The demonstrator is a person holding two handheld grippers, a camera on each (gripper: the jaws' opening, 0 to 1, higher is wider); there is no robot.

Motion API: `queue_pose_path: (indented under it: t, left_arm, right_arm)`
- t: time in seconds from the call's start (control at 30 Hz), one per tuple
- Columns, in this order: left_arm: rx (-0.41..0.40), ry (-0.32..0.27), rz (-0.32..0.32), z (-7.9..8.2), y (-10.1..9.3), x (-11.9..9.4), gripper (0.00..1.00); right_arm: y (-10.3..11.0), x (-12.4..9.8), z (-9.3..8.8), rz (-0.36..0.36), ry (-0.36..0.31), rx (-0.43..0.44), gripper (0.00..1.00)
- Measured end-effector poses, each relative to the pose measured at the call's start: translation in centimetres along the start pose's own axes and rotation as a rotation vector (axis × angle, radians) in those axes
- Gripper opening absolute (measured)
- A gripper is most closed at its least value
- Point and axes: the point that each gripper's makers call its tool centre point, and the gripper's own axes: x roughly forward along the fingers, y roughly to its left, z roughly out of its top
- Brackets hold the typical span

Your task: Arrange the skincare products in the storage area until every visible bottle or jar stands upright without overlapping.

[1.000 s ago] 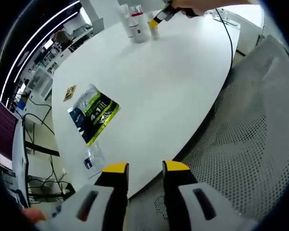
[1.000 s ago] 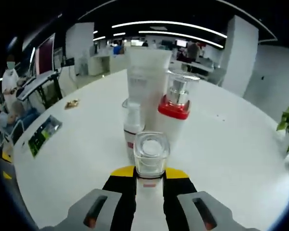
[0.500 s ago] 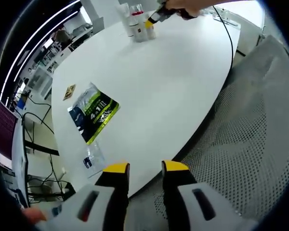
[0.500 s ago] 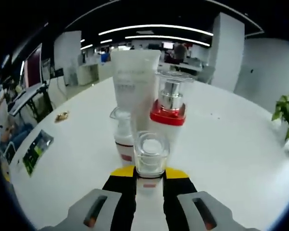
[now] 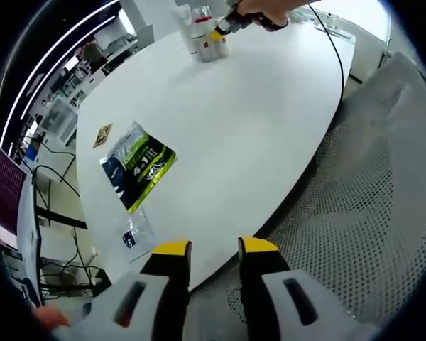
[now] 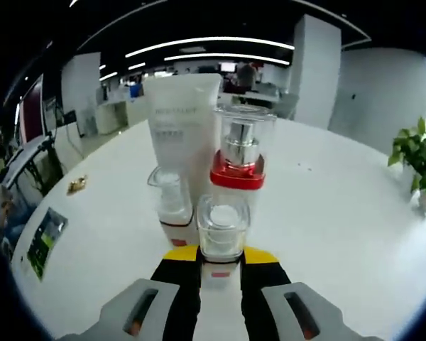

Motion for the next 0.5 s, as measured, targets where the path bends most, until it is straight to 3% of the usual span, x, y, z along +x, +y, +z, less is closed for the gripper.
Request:
queue_pose_path:
  t: [0.5]
  left_arm:
    - [0.0, -0.003, 0.002, 0.05, 0.06, -0.01, 0.2]
  right_arm:
    - [-0.31, 0.18, 0.12, -0.034, -0.004, 0.051, 0.16]
